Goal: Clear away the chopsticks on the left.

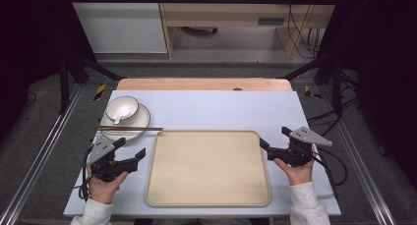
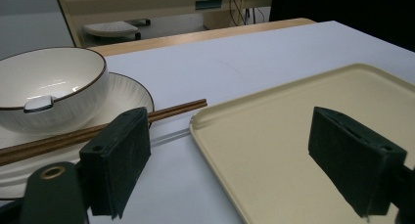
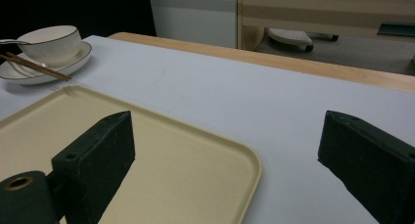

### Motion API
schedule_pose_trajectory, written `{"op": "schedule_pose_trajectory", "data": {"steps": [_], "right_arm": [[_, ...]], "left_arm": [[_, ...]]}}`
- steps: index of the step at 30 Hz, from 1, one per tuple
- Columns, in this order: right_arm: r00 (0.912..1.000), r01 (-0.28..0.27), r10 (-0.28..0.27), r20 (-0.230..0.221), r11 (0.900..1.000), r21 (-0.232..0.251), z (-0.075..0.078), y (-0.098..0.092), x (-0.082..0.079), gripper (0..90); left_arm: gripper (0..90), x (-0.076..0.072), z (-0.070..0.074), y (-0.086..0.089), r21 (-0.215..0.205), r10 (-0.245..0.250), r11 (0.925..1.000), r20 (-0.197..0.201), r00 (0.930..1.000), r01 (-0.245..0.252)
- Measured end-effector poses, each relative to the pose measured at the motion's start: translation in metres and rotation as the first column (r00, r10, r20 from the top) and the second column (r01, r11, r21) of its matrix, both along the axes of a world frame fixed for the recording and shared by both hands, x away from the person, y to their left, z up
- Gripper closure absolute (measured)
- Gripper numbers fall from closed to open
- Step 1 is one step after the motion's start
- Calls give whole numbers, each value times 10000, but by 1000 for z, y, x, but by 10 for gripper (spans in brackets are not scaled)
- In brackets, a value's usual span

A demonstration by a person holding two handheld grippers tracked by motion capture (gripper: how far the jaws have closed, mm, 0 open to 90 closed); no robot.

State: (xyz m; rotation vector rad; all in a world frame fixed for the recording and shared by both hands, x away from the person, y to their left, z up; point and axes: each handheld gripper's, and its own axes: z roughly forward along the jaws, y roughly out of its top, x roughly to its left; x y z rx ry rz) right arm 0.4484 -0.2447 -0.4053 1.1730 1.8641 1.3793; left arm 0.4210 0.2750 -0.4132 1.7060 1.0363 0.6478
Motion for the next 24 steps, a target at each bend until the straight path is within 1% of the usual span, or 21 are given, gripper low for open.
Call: {"op": "schedule_pose_trajectory", "data": {"steps": [2, 6, 7, 8, 10, 12, 15, 19, 24], "right_arm": [[10000, 4, -4, 31, 10000, 60, 1, 0, 0, 69], [10000, -34, 34, 84, 10000, 75, 3, 1, -2, 69], [9999, -36, 36, 98, 10000, 16, 3, 1, -3, 69], [9999, -63, 66, 151, 9999, -152, 4, 3, -3, 68], [9998, -93, 95, 152, 9998, -153, 4, 4, -3, 68], [9995, -224, 229, 203, 9994, -251, 5, 6, -3, 67], [9994, -267, 274, 229, 9992, -291, 7, 9, -4, 66], [9988, -365, 375, 326, 9988, -329, 11, 14, -5, 65], [9982, -491, 503, 322, 9982, -349, 13, 17, -6, 65]], "left_arm": [[153, 0, 1, 0, -4, 14, 10000, 71, 10000, -14], [154, 0, 2, 1, 41, -24, 10000, 43, 10000, 24], [153, 0, 2, 1, 66, -25, 10000, 38, 10000, 25], [153, 1, 2, 2, 129, -34, 9999, 30, 10000, 33], [153, 3, 2, 4, 202, -48, 9998, -1, 10000, 48], [153, 6, 2, 7, 310, -89, 9995, -55, 9999, 91], [154, 11, 4, 14, 469, -123, 9988, -97, 9999, 128], [156, 18, 8, 25, 520, -74, 9986, -89, 9999, 78], [165, 30, 13, 38, 835, -182, 9963, -194, 9996, 198]]}}
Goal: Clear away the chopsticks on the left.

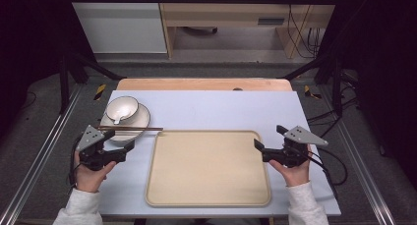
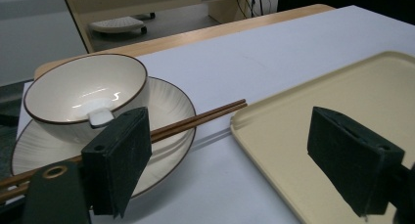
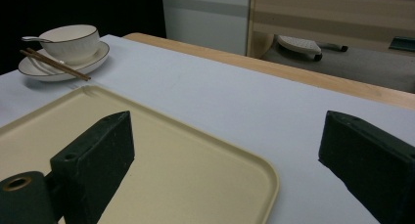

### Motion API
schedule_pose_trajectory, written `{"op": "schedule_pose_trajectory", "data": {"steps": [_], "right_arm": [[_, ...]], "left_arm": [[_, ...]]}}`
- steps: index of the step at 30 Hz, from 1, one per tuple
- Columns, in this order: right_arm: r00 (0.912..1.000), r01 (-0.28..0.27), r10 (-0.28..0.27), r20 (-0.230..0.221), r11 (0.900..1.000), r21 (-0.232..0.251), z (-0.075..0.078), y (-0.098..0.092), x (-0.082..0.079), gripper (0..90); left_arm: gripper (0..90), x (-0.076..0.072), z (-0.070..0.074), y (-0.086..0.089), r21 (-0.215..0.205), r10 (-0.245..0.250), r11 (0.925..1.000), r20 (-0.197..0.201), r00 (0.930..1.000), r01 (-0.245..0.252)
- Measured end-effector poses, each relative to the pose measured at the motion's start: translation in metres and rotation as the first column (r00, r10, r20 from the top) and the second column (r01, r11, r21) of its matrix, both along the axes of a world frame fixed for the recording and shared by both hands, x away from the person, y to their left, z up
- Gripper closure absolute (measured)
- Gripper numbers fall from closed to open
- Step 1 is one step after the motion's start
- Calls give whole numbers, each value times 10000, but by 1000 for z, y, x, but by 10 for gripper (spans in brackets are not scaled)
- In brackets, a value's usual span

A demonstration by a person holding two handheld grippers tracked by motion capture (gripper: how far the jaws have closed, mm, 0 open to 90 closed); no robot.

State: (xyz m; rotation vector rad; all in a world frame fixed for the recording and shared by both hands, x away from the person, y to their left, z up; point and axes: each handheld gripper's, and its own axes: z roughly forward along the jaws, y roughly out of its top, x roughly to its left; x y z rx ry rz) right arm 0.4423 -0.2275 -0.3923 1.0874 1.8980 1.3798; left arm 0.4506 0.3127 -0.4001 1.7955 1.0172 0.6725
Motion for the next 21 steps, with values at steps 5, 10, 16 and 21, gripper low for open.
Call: {"op": "schedule_pose_trajectory", "data": {"steps": [5, 10, 16, 21], "right_arm": [[9999, -56, 55, -112, 9999, -134, -1, 2, 1, 64], [9999, -38, 36, -119, 9999, -165, -1, 3, 1, 64], [9999, -61, 59, -131, 9998, -193, -1, 2, 1, 63], [9997, -70, 65, -218, 9997, -254, -2, 4, 2, 64]], "left_arm": [[170, 14, -2, 11, 334, 43, 9994, -319, 9995, -33], [178, 25, -9, 18, 824, 219, 9965, -639, 9977, -166], [189, 37, -20, 25, 1253, 659, 9907, -983, 9930, -533], [227, 53, -30, 34, 1230, 967, 9890, -1182, 9883, -821]]}}
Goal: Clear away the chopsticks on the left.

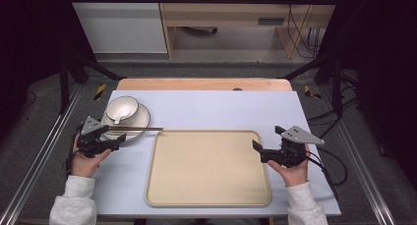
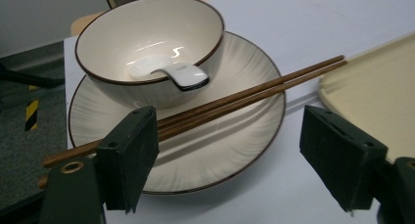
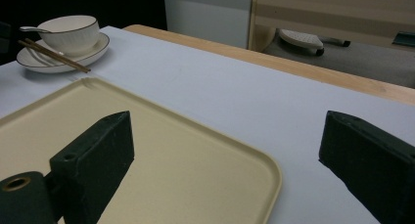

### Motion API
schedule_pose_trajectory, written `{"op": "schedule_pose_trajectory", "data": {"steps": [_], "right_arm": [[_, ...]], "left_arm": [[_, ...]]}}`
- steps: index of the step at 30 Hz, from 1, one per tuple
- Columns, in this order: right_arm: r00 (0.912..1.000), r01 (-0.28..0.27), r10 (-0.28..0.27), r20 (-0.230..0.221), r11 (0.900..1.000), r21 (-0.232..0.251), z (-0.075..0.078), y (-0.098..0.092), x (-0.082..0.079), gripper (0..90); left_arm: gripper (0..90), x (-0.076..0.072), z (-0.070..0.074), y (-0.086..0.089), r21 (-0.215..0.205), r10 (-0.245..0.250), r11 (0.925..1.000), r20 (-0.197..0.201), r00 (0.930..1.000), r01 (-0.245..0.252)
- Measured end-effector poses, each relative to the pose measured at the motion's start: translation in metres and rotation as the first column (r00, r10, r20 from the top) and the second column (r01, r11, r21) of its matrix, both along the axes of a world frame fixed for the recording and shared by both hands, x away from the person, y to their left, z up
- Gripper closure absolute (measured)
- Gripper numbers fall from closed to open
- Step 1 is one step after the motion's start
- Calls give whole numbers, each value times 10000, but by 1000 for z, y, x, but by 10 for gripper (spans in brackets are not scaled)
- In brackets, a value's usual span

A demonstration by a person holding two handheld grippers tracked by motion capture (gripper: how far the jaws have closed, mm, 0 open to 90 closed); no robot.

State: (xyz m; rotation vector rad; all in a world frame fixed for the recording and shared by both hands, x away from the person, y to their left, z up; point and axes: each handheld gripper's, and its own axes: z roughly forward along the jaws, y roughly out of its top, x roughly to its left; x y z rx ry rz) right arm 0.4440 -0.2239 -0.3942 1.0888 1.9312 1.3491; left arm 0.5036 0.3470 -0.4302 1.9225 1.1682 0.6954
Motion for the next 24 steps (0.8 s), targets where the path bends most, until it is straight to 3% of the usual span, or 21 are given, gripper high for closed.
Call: {"op": "schedule_pose_trajectory", "data": {"steps": [6, 11, 19, 24], "right_arm": [[10000, -30, 29, -70, 10000, -90, -2, 1, 1, 63], [9999, -47, 45, -107, 9998, -174, -3, 2, 2, 63], [9998, -70, 66, -165, 9997, -235, -4, 3, 2, 63], [9998, -95, 90, -192, 9996, -265, -4, 4, 3, 62]], "left_arm": [[287, 17, -11, 6, 51, 213, 9998, 75, 9997, -213], [330, 25, -18, 4, 331, 221, 9992, 181, 9996, -227], [358, 31, -25, 4, 560, 284, 9980, 51, 9996, -286], [367, 33, -29, 2, 927, 221, 9955, -44, 9997, -216]]}}
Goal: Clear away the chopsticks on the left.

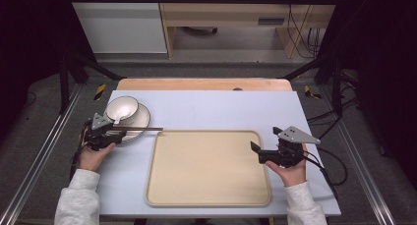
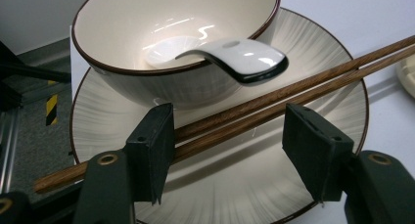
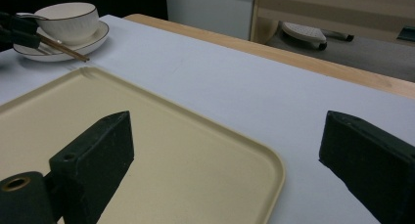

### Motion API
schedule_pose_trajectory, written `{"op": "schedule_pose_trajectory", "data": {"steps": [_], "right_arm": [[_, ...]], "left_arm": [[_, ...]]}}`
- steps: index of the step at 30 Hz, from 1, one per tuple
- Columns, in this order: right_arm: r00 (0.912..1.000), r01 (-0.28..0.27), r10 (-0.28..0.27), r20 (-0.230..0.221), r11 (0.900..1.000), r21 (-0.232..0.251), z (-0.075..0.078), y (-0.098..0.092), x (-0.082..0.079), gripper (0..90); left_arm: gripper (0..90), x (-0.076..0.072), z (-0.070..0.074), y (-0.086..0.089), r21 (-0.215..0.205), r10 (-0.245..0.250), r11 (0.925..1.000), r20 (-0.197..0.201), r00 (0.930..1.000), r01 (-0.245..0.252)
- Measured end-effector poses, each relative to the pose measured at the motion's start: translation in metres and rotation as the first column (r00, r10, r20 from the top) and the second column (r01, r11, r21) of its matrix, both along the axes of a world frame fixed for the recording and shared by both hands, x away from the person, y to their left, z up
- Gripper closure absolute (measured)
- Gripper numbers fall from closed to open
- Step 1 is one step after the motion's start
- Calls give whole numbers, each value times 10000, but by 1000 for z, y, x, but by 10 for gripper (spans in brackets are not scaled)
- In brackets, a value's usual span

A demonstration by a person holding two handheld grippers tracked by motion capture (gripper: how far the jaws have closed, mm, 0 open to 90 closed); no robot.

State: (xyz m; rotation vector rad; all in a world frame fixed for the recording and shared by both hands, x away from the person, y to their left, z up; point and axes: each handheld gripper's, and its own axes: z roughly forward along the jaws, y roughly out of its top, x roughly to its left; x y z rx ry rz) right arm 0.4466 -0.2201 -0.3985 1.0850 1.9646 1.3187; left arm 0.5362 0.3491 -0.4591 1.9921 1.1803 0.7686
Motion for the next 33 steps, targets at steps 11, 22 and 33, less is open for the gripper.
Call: {"op": "schedule_pose_trajectory", "data": {"steps": [11, 22, 33], "right_arm": [[10000, -9, 9, 14, 10000, 13, 1, -1, -1, 61], [10000, 11, -11, 75, 10000, 66, 2, -2, -1, 61], [10000, 26, -27, 86, 10000, 73, 3, -3, -2, 60]], "left_arm": [[408, -3, 2, -4, 551, 36, 9985, -281, 9996, -21], [463, -8, 5, -10, 1193, 72, 9929, -527, 9986, -9], [610, -16, 8, -14, 1608, -272, 9863, -600, 9978, 366]]}}
